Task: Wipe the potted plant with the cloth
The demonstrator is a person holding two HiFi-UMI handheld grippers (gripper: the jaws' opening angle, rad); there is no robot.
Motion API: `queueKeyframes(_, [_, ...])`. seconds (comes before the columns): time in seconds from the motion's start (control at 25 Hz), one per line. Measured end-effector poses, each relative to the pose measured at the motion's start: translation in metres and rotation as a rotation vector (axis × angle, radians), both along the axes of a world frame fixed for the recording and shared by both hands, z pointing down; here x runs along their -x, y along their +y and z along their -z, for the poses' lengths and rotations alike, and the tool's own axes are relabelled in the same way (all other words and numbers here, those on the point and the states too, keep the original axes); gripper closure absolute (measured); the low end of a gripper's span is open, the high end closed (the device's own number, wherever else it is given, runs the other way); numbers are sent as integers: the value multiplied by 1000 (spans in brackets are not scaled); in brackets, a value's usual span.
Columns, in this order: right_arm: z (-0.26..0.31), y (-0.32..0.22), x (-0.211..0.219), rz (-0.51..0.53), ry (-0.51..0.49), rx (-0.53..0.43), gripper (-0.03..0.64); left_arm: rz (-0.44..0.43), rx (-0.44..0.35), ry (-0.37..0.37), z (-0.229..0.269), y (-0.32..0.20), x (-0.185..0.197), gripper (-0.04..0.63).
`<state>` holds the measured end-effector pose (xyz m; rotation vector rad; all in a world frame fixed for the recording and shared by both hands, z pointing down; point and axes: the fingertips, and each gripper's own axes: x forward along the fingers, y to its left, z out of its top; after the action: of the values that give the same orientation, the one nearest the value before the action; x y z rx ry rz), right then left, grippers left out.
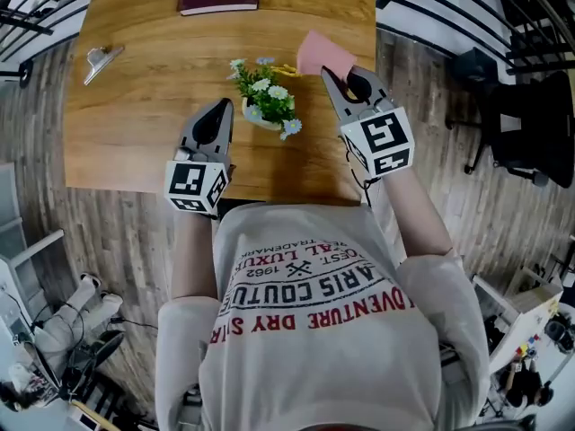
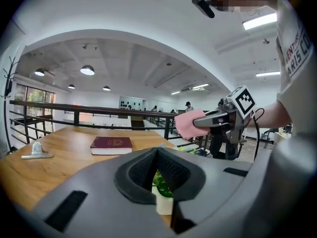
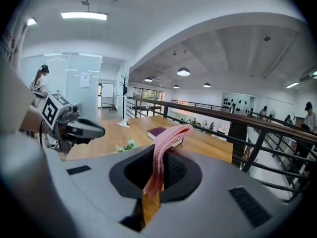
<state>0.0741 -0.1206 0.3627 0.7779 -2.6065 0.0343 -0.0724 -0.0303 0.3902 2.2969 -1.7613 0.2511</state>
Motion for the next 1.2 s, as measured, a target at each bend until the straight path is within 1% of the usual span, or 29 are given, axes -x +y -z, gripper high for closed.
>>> queueKeyframes(0.12, [22,2,32,-37,-40,-17,581,-34,-21,3,11,-6,22,580])
queueKeyframes(0.28, [32,18,90,-44,-74,3,581,-83,-37,-4,24,-9,65,580])
queueKeyframes(0.44, [11,38,145,-49,-33,33,580,-107,-31,8,21,-6,113,579])
queueKeyframes(0.64, [-39,61,185,-126,42,136,580,-159,16,28,-3,4,152,580])
queueKeyframes(0.8, [-81,78,194,-241,100,221,580,-208,60,47,-22,13,166,580])
queueKeyframes(0.96, [-129,83,185,-391,150,307,580,-274,83,56,-30,24,164,579])
queueKeyframes(1.08, [-155,79,174,-536,141,384,580,-325,99,55,-37,30,160,579])
queueKeyframes(1.2, [-171,75,166,-665,101,458,580,-360,113,49,-43,37,158,579])
